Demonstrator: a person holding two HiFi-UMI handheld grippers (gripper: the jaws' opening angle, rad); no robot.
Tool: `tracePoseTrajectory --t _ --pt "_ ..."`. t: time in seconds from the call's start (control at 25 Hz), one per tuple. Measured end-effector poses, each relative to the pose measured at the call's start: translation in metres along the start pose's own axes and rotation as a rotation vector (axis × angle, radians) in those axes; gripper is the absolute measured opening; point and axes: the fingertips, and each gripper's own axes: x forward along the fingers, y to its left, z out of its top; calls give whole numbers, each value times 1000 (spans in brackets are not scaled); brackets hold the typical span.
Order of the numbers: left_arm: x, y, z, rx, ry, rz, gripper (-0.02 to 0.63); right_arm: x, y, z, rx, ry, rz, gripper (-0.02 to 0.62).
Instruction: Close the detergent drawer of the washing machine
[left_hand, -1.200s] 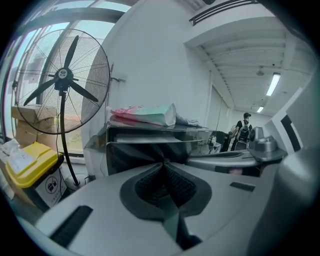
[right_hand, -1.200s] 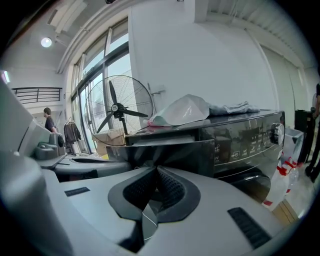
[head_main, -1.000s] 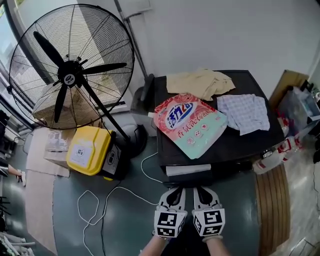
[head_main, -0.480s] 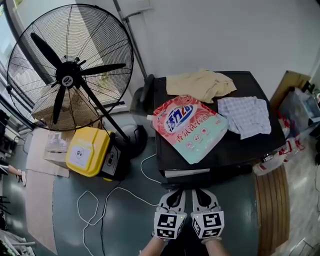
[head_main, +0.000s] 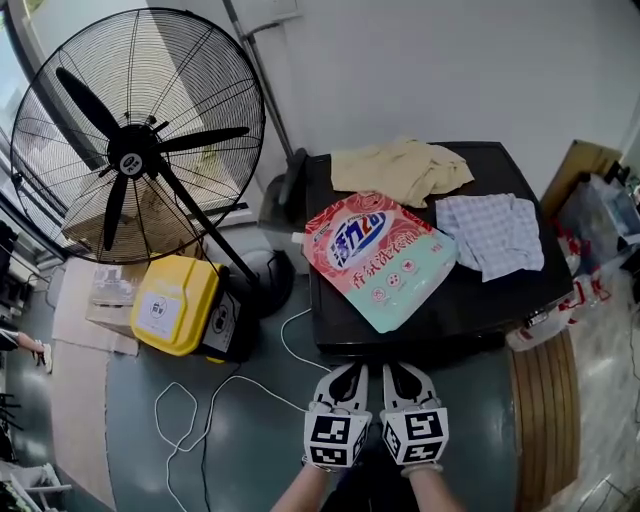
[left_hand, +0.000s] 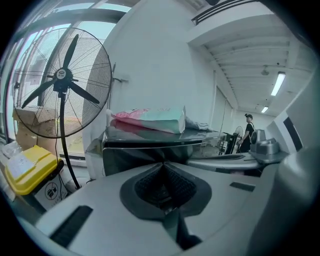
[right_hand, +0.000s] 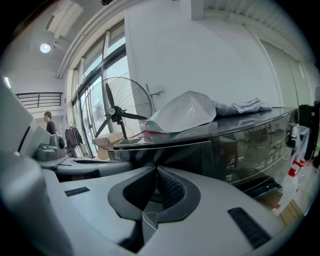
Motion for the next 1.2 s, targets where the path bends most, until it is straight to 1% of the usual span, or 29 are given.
tracePoseTrajectory --t 0.52,0.76,1.2 --pt "4 1 -5 3 -14 -4 17 3 -1 1 9 -27 -2 27" --pt "6 0 1 7 -23 -3 15 4 -2 2 9 -33 4 26" --pt "8 -1 -1 -16 -25 -10 15 5 -2 2 20 -37 18 26"
